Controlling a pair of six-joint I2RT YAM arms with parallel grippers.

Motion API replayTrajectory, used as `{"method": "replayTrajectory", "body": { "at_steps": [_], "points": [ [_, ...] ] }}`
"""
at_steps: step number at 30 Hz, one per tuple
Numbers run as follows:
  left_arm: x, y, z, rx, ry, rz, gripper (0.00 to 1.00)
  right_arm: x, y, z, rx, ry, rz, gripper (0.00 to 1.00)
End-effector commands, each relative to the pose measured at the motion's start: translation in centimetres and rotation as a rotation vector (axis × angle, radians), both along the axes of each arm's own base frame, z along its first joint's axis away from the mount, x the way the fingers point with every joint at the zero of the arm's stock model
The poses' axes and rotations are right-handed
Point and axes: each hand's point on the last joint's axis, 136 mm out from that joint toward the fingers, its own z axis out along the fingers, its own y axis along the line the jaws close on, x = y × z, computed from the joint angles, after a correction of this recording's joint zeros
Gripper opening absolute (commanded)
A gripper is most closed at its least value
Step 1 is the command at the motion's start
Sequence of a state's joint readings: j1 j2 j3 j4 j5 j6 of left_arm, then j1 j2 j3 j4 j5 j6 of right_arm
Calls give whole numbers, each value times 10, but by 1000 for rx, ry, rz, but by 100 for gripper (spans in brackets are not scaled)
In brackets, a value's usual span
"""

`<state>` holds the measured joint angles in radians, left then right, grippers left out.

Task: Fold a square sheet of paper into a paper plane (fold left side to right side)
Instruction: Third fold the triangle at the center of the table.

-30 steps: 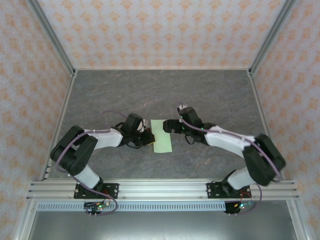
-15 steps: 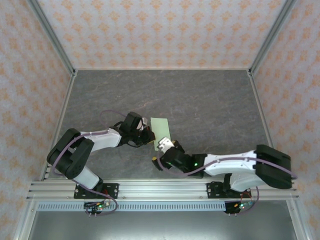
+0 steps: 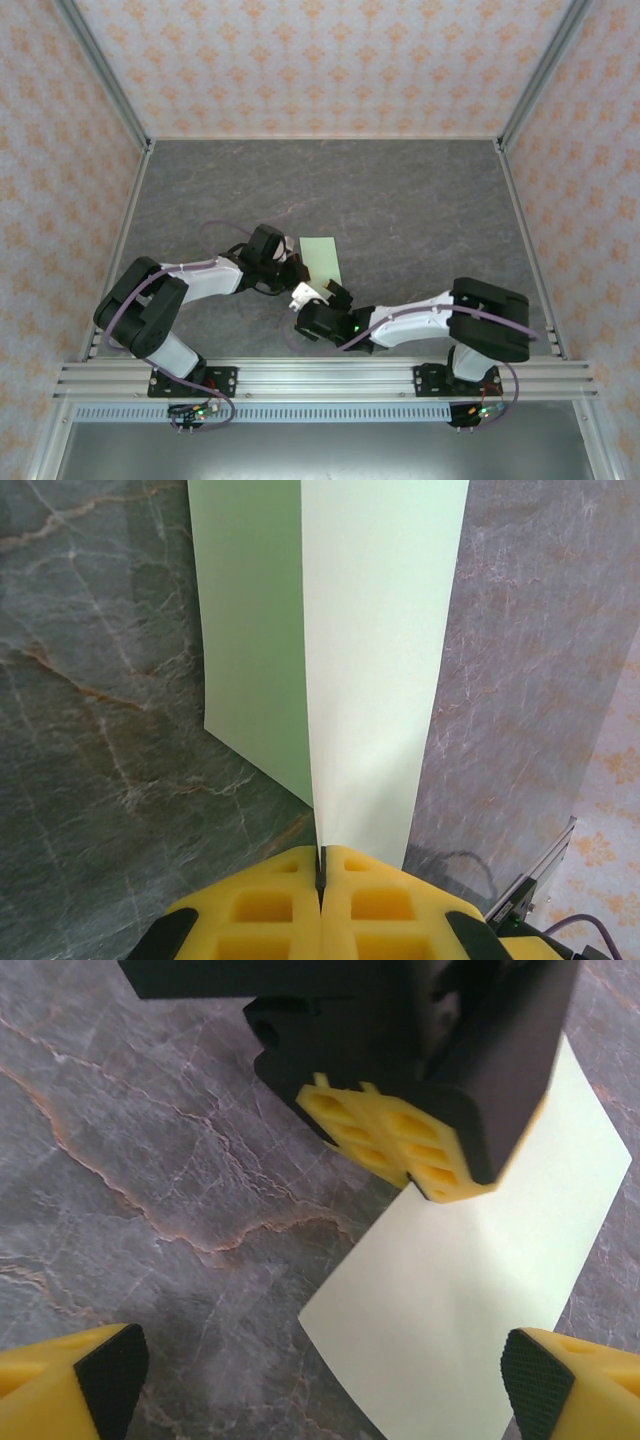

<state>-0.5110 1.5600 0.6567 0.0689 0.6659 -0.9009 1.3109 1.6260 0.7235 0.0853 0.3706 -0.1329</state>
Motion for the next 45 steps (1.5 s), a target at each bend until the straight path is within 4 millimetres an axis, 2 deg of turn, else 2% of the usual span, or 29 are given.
{"method": "replayTrajectory", "body": {
  "at_steps": [1, 4, 9, 14, 16, 20, 21, 27, 30, 33, 36, 38, 39, 42, 45],
  "points": [
    [4, -5, 17, -16, -29, -2, 0, 8, 5, 10, -52, -73, 7, 87],
    [4, -5, 18, -14, -30, -5, 0, 11, 6, 6, -81, -89, 8, 74],
    [2, -5, 17, -10, -27, -14, 0, 13, 5, 5, -100, -105, 7, 47],
    [2, -6, 19, -16, -29, -20, 0, 16, 3, 6, -116, -107, 5, 9],
    [1, -5, 19, -14, -30, -25, 0, 18, 1, 7, -110, -101, -3, 0],
    [-1, -4, 20, 0, -32, -38, 0, 19, -1, 11, -88, -83, -3, 0],
    [-2, -3, 20, 6, -33, -43, 4, 18, -1, 12, -86, -75, 3, 0],
    [-6, 12, 25, 53, -41, -63, 45, 14, -5, 8, -100, -12, 29, 0],
    [-8, 28, 32, 81, -51, -69, 58, 13, -6, 7, -95, 17, 39, 0],
    [-7, 43, 40, 113, -61, -75, 65, 12, -5, 7, -96, 30, 44, 0],
    [5, 47, 55, 110, -92, -84, 65, 11, -3, 8, -86, 44, 49, 0],
    [18, 38, 63, 86, -121, -107, 59, 11, -1, 8, -82, 51, 50, 0],
    [26, 31, 67, 64, -134, -123, 53, 12, -1, 8, -81, 55, 49, 0],
    [48, 14, 64, 28, -139, -164, 36, 12, 1, 8, -76, 63, 49, 0],
    [66, 0, 53, 9, -125, -196, 27, 12, 2, 7, -79, 74, 48, 0]
  ]
}}
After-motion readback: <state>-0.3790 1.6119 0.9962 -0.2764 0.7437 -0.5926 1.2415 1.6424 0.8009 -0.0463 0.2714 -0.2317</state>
